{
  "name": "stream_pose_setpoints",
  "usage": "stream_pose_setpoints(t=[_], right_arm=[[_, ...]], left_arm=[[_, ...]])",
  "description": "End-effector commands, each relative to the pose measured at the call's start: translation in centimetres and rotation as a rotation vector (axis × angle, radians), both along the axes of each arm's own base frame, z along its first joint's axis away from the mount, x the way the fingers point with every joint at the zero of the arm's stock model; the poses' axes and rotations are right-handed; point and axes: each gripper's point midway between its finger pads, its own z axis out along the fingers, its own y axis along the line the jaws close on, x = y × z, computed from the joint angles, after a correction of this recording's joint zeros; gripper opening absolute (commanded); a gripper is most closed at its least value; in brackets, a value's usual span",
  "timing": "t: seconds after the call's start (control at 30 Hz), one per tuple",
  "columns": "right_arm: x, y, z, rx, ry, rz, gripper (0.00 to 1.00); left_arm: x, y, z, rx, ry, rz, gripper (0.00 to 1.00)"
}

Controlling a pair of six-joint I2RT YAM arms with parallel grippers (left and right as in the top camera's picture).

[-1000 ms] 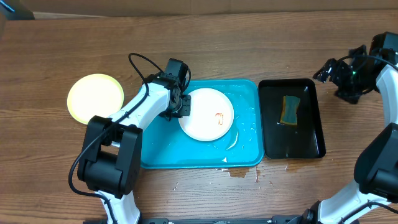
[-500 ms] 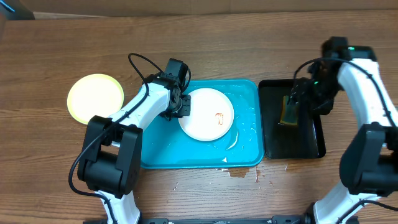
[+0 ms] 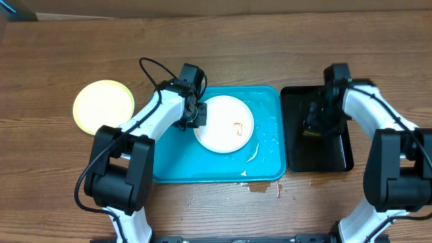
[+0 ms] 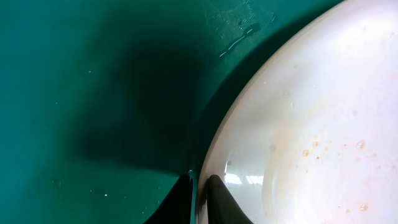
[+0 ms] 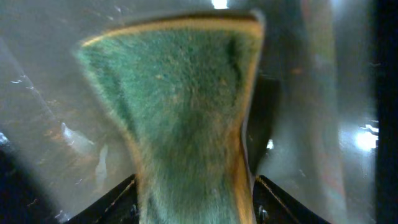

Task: Clean dirty plates on tray and stack at the side
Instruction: 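Lower the right gripper into the black tray toward the sponge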

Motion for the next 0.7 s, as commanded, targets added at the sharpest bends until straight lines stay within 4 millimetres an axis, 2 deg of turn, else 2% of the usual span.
stream_pose_setpoints(t=[0.0,0.03,0.13,0.17,0.23,0.27,0.3,0.33,0.4,0.5,0.67], right_arm=[[-1.4,0.3,-1.8,0.007,0.011,-0.003,0.56],[-1.7,0.3,-2.3,0.009,0.009,-0.003,0.5],[-2.2,0.3,-2.7,0.008,0.018,0.0,0.15],[-2.2,0.3,-2.6,0.009,0.02,0.002,0.11],[-1.9,0.3,-2.1,0.009,0.023,0.002,0.11],[-1.6,0.3,-1.7,0.009,0.021,0.006,0.15],[-1.3,0.3,-1.3,0.008,0.018,0.008,0.38],[-0.9,0.3,-0.8,0.008,0.011,0.009,0.54],[0.0,0.3,-0.2,0.008,-0.009,0.009,0.68],[1.1,0.3,0.3,0.007,-0.05,0.009,0.73],[1.9,0.2,0.2,0.004,-0.085,0.008,0.72]], left_arm=[[-0.2,0.3,-0.5,0.025,0.005,0.008,0.13],[-0.1,0.3,-0.5,0.028,0.004,0.008,0.13],[-0.1,0.3,-0.5,0.029,0.004,0.008,0.14],[-0.1,0.3,-0.5,0.028,0.003,0.008,0.15],[-0.1,0.3,-0.5,0.028,0.003,0.008,0.15],[-0.1,0.3,-0.5,0.028,0.003,0.008,0.15],[-0.1,0.3,-0.5,0.028,0.003,0.008,0.15],[-0.1,0.3,-0.5,0.029,0.004,0.008,0.17],[-0.1,0.3,-0.5,0.029,0.004,0.008,0.2],[-0.1,0.3,-0.5,0.029,0.004,0.008,0.2],[-0.2,0.3,-0.5,0.03,0.007,0.008,0.21]])
